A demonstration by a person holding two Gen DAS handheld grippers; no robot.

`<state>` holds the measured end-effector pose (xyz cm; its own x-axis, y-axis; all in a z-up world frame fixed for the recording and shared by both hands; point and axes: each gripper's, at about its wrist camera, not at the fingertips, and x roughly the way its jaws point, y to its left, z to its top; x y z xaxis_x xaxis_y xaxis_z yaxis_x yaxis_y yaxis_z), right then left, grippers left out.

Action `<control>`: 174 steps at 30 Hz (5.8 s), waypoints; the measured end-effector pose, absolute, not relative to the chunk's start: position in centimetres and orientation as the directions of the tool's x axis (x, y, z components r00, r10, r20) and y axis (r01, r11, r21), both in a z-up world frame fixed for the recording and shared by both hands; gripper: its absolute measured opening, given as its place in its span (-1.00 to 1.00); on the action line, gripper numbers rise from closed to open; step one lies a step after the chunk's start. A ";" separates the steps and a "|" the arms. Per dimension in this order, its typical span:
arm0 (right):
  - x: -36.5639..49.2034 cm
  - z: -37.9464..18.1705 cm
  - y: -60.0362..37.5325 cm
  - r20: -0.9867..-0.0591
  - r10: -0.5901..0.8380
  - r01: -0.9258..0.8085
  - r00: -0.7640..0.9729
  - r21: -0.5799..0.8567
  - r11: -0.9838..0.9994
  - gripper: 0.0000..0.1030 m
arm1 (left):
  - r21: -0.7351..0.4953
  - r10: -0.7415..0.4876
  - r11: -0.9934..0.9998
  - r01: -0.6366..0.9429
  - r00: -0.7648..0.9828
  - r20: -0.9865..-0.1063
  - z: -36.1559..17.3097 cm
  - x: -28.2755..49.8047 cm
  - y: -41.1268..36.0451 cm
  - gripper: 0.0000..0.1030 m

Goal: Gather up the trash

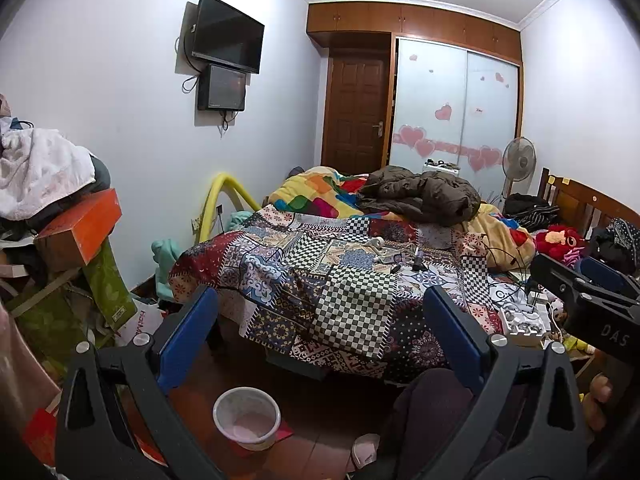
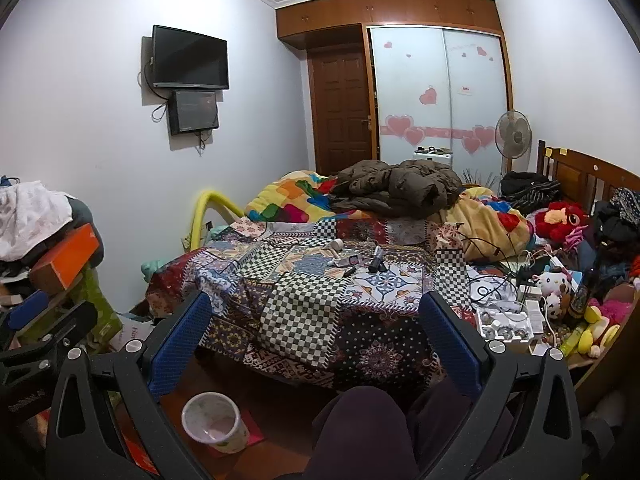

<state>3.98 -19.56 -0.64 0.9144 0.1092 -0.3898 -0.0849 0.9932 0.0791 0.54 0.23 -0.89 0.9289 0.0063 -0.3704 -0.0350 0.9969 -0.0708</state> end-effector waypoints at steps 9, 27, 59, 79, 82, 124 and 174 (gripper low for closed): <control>8.1 -0.1 -22.2 -0.398 0.070 -0.044 0.915 0.074 0.996 1.00 | -0.102 0.006 0.994 -0.047 0.927 -0.375 0.3 4.4 -0.8 1.00; 20.5 0.2 -30.7 -0.422 -0.079 0.096 0.903 0.020 0.995 1.00 | -0.044 -0.035 0.999 0.020 0.931 -0.364 1.9 20.6 -8.4 1.00; 45.8 -15.2 -39.4 -0.765 0.163 -0.136 0.623 0.099 0.986 0.35 | -0.104 -0.225 0.969 0.223 0.630 -0.743 -17.5 53.0 -21.6 0.52; 49.7 -20.4 -41.5 -0.811 0.203 -0.165 0.549 0.133 0.977 0.08 | -0.189 -0.320 0.929 0.317 0.439 -0.839 -26.6 62.0 -28.6 -0.23; 49.8 -20.6 -41.4 -0.816 0.212 -0.180 0.537 0.135 0.974 0.00 | -0.162 -0.299 0.934 0.318 0.451 -0.841 -26.7 62.2 -29.1 -0.32; 53.7 -24.7 -34.0 -0.894 0.257 -0.273 0.368 0.160 0.949 -0.54 | -0.166 -0.255 0.965 0.204 0.569 -0.782 -20.0 52.5 -20.0 -0.51; 27.1 -5.2 -13.7 -0.705 0.491 -0.612 0.511 0.102 0.784 -0.55 | -0.138 0.017 0.981 -0.137 0.767 -0.641 -6.5 22.6 4.1 -0.51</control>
